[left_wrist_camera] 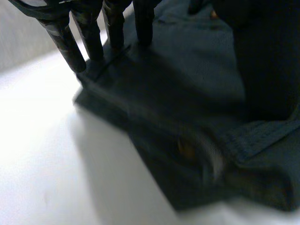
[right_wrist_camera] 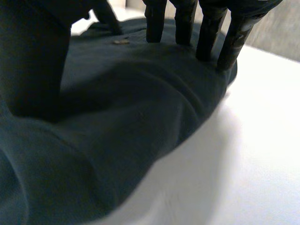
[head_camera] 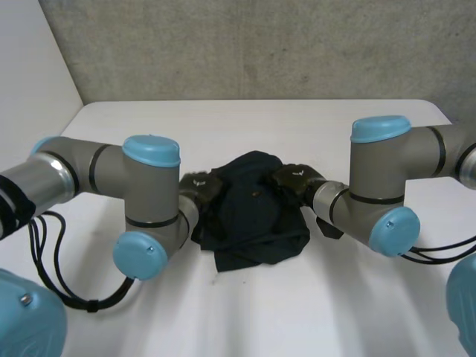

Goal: Fold the shorts.

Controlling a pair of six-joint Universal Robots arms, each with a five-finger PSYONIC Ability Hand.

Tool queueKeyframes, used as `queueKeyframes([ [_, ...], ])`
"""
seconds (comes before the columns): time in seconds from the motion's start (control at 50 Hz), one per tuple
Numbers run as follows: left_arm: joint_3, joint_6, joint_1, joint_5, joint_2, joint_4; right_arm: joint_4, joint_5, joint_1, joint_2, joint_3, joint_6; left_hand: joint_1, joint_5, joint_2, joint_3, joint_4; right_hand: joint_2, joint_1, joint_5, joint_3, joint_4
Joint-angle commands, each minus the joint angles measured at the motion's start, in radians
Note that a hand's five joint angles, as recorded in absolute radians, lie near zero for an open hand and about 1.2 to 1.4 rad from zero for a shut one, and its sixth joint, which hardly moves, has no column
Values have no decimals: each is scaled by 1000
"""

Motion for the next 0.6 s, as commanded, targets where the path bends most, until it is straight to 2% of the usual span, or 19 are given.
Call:
queueKeyframes([
  [0.02, 2, -1, 7, -32, -13, -76, 10, 94, 7, -15, 14, -160, 2, -31, -3, -12, -8, -44, -10, -58, -38, -59],
  [0.12, -7, -3, 6, -28, 120, -77, 4, 91, 7, -124, 37, -177, -1, -34, -6, -15, -11, -44, -10, -58, -38, -59],
  [0.2, -24, -6, 6, -28, 260, -79, -33, 102, 5, -259, 65, -167, -10, -42, -15, -24, -20, -44, -10, -58, -38, -59],
  [0.26, -53, -10, 18, -27, 398, -74, -119, 143, -4, -391, 120, -113, -13, -45, -18, -27, -23, -44, -10, -58, -38, -59],
  [0.34, -100, -16, 102, -32, 574, -77, -206, 270, -16, -543, 198, -27, -13, -45, -18, -27, -23, -44, -10, -58, -38, -59],
  [0.38, -131, -33, 170, -30, 672, -82, -202, 362, -42, -635, 237, -18, -7, -40, -12, -21, -17, -44, -10, -58, -38, -59],
  [0.44, -156, -67, 213, -25, 741, -109, -147, 441, -96, -721, 281, -45, 8, -25, 3, -6, -2, -44, -10, -58, -38, -59],
  [0.52, -182, -110, 239, 2, 801, -222, -46, 433, -130, -750, 303, -59, -10, -42, -15, -24, -20, -44, -10, -58, -38, -59],
  [0.6, -187, -116, 230, 16, 811, -249, -7, 416, -134, -761, 311, -55, -13, -45, -18, -27, -23, -44, -10, -58, -38, -59],
])
